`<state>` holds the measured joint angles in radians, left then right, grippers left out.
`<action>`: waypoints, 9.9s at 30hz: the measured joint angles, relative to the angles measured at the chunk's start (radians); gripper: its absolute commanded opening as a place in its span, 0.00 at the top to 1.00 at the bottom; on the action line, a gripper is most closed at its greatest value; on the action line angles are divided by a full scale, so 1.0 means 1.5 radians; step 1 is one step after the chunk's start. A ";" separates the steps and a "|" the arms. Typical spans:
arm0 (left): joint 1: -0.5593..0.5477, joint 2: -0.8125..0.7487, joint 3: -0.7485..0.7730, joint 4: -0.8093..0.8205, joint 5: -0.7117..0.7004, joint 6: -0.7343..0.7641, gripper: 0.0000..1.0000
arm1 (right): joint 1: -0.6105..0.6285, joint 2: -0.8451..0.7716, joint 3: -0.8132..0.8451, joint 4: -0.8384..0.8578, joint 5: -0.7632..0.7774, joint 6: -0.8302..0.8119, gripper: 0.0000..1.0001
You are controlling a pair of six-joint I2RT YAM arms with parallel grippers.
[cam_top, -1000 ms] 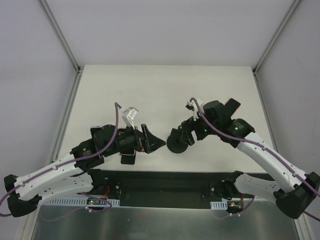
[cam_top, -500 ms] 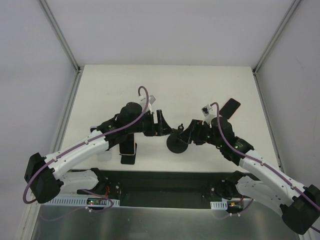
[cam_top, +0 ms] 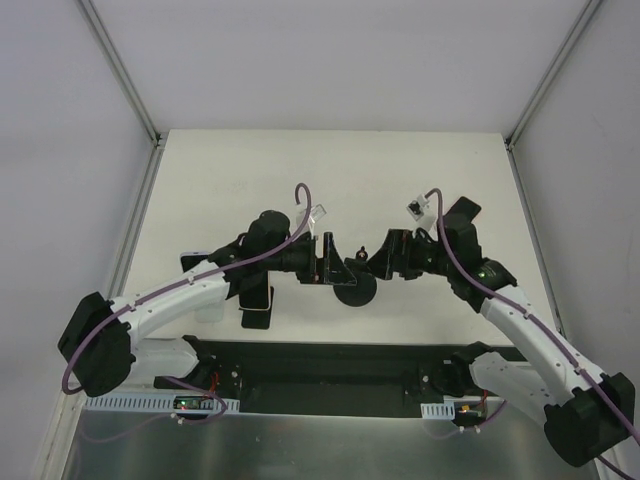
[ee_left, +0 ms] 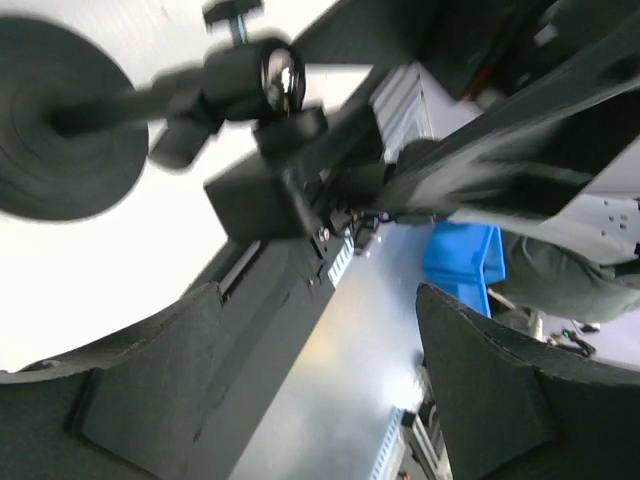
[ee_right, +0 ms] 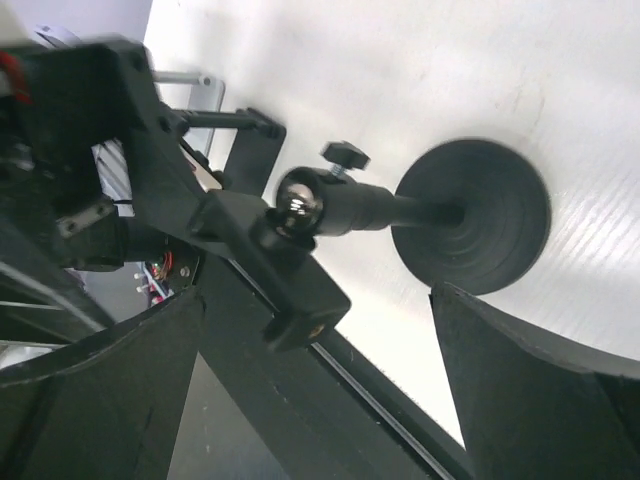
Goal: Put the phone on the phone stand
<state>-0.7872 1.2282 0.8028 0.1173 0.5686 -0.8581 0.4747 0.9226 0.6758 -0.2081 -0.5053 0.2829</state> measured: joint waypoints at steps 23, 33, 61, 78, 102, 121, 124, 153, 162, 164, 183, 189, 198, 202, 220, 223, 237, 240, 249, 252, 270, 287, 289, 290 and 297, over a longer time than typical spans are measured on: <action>-0.004 -0.250 -0.073 -0.086 -0.037 0.004 0.01 | -0.322 0.531 0.508 -0.273 0.434 -0.014 0.03; -0.017 -0.264 -0.077 -0.113 -0.037 0.009 0.01 | -0.341 0.787 0.751 -0.444 0.425 -0.032 0.03; -0.073 -0.392 -0.128 -0.108 -0.055 0.007 0.01 | -0.388 0.937 0.859 -0.503 0.403 -0.055 0.17; -0.074 -0.494 -0.151 -0.101 -0.144 -0.053 0.01 | -0.393 0.916 0.823 -0.487 0.370 -0.092 0.99; -0.073 -0.359 -0.049 -0.122 -0.183 -0.056 0.01 | -0.188 0.213 0.201 -0.162 0.351 -0.103 0.99; -0.076 -0.005 0.219 -0.130 -0.136 0.011 0.11 | 0.072 -0.201 0.165 -0.306 0.269 -0.109 0.99; -0.103 0.032 0.246 -0.141 -0.141 0.025 0.14 | 0.108 -0.203 0.165 -0.323 0.256 -0.101 0.99; -0.195 0.263 0.450 -0.222 -0.211 0.084 1.00 | 0.174 -0.245 0.131 -0.329 0.354 -0.064 0.30; -0.198 0.067 0.341 -0.264 -0.267 0.208 1.00 | 0.177 -0.226 0.163 -0.356 0.295 -0.129 0.04; -0.194 -0.025 0.303 -0.272 -0.296 0.232 1.00 | 0.177 -0.226 0.167 -0.368 0.302 -0.133 0.04; -0.189 -0.349 0.152 -0.349 -0.480 0.271 1.00 | 0.275 0.063 0.238 -0.356 0.435 -0.032 0.43; -0.189 -0.325 0.152 -0.349 -0.479 0.274 1.00 | 0.296 0.104 0.250 -0.341 0.459 -0.024 0.46; -0.189 -0.304 0.152 -0.349 -0.479 0.279 1.00 | 0.302 0.131 0.250 -0.317 0.487 -0.021 0.64; -0.189 -0.299 0.152 -0.349 -0.479 0.281 1.00 | 0.302 0.131 0.250 -0.311 0.489 -0.022 0.73; -0.097 -0.130 0.163 -0.189 -0.114 0.422 1.00 | 0.243 0.125 0.248 -0.302 0.389 -0.202 0.99; -0.085 -0.094 0.163 -0.159 -0.022 0.467 1.00 | 0.184 0.122 0.242 -0.294 0.293 -0.256 0.99; -0.081 0.080 0.191 0.038 0.305 0.671 1.00 | 0.089 0.139 0.228 -0.284 0.029 -0.369 0.99; -0.062 0.126 0.214 0.030 0.342 0.697 1.00 | 0.081 0.140 0.228 -0.284 0.019 -0.371 0.99; -0.024 0.172 0.227 0.016 0.376 0.729 1.00 | 0.079 0.140 0.228 -0.284 0.014 -0.371 0.99; -0.015 0.181 0.229 0.019 0.389 0.726 1.00 | 0.078 0.140 0.228 -0.284 0.014 -0.371 0.99; 0.005 -0.013 0.032 0.130 0.175 0.681 1.00 | 0.087 0.140 0.203 -0.181 0.018 -0.330 0.99; 0.029 0.138 0.153 0.074 0.339 0.637 1.00 | 0.070 0.163 0.202 -0.193 -0.020 -0.355 0.99; 0.030 0.150 0.166 0.063 0.352 0.637 1.00 | 0.070 0.165 0.203 -0.193 -0.024 -0.360 0.99; 0.032 0.159 0.175 0.056 0.364 0.636 1.00 | 0.070 0.165 0.204 -0.194 -0.024 -0.363 0.99; 0.039 0.202 0.201 0.036 0.416 0.638 1.00 | 0.069 0.179 0.214 -0.202 -0.039 -0.390 0.99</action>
<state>-0.7288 1.5307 1.1046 0.1715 1.1927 0.0994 0.5781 1.1912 0.9974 -0.5106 -0.5636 -0.3019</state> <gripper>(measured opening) 0.113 0.233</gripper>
